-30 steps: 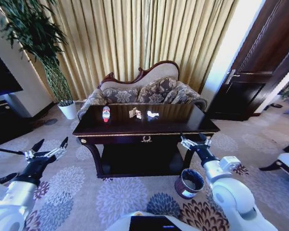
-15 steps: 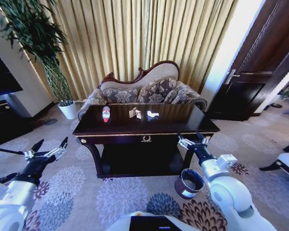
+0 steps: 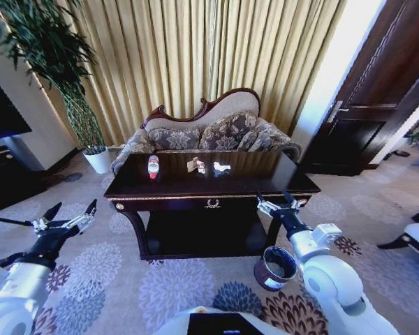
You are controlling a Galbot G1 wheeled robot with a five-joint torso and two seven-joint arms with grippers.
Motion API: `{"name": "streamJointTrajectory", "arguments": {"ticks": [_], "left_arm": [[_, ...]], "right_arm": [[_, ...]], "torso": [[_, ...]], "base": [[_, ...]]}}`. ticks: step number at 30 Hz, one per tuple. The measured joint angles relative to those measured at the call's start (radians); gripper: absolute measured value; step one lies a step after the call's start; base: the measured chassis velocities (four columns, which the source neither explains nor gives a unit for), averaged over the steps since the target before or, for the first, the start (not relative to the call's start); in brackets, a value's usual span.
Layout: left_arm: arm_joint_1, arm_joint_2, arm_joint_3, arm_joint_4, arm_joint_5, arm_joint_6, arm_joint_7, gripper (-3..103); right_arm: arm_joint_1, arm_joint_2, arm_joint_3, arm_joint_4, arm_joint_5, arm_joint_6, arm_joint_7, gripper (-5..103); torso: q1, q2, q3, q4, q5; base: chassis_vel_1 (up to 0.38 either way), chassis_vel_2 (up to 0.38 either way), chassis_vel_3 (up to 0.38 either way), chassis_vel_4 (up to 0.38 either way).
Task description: Move to the front of the table and place the trash on the table into the trash bin.
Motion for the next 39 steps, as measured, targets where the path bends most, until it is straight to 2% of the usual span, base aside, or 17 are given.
{"name": "streamJointTrajectory", "arguments": {"ticks": [32,39], "left_arm": [[-0.004,-0.004,-0.003,0.000,-0.006,-0.006,0.004,100],[-0.002,-0.007,-0.003,0.000,-0.006,-0.006,0.005,100]], "right_arm": [[-0.017,0.018,-0.025,-0.005,-0.046,0.006,-0.007,100],[-0.022,0.023,-0.026,-0.005,-0.060,0.006,-0.030,100]], "torso": [[0.000,0.000,0.000,0.0000,0.0001],[0.000,0.000,0.000,0.0000,0.0000]], "base": [[-0.069,0.067,0.068,-0.067],[-0.079,0.074,0.073,-0.069]]}}
